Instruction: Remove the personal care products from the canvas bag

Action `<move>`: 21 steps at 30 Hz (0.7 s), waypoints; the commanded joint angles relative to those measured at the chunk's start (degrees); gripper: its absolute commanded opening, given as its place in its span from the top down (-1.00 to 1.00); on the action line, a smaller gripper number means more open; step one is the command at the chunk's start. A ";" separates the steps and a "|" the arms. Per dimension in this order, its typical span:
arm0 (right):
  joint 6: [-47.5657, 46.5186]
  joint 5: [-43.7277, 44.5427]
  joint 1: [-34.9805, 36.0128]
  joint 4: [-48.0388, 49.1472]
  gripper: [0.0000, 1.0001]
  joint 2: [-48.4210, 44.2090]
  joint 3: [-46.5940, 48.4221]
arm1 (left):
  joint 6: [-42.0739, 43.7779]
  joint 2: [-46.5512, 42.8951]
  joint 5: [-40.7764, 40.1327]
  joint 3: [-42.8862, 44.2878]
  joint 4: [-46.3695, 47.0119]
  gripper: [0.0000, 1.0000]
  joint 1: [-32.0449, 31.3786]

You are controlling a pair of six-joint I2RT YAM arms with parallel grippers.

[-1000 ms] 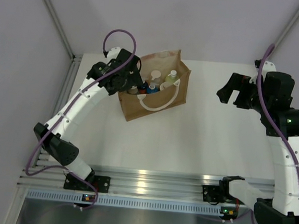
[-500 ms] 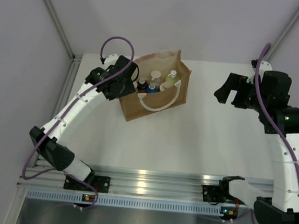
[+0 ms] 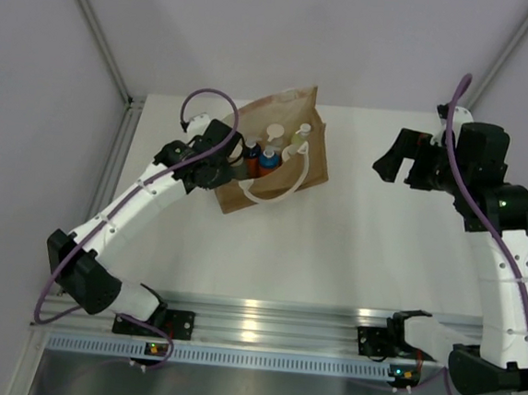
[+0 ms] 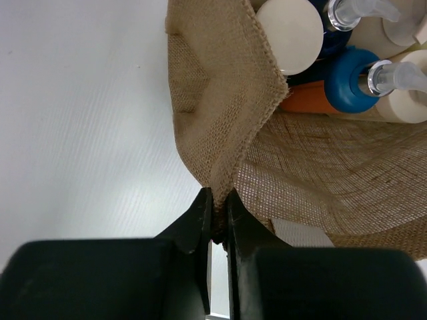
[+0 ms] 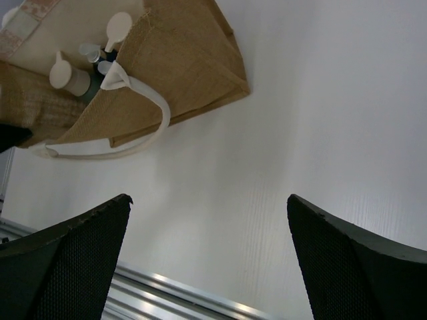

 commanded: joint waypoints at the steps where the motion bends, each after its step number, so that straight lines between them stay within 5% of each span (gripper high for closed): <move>1: 0.55 -3.73 1.13 3.03 -0.96 1.61 0.57 | -1.41 -0.30 1.90 -4.72 1.25 1.00 -1.43; 9: 1.08 0.03 11.93 5.67 -0.83 9.26 7.93 | -1.41 2.33 3.04 -8.42 5.64 1.00 -4.69; 16: 2.31 4.16 24.68 11.64 -0.37 18.83 13.92 | -2.20 1.81 1.12 -9.47 5.47 1.00 -4.69; 21: -2.86 5.49 29.34 12.52 -0.33 30.87 22.70 | -3.16 0.58 0.06 -10.79 5.38 1.00 -4.60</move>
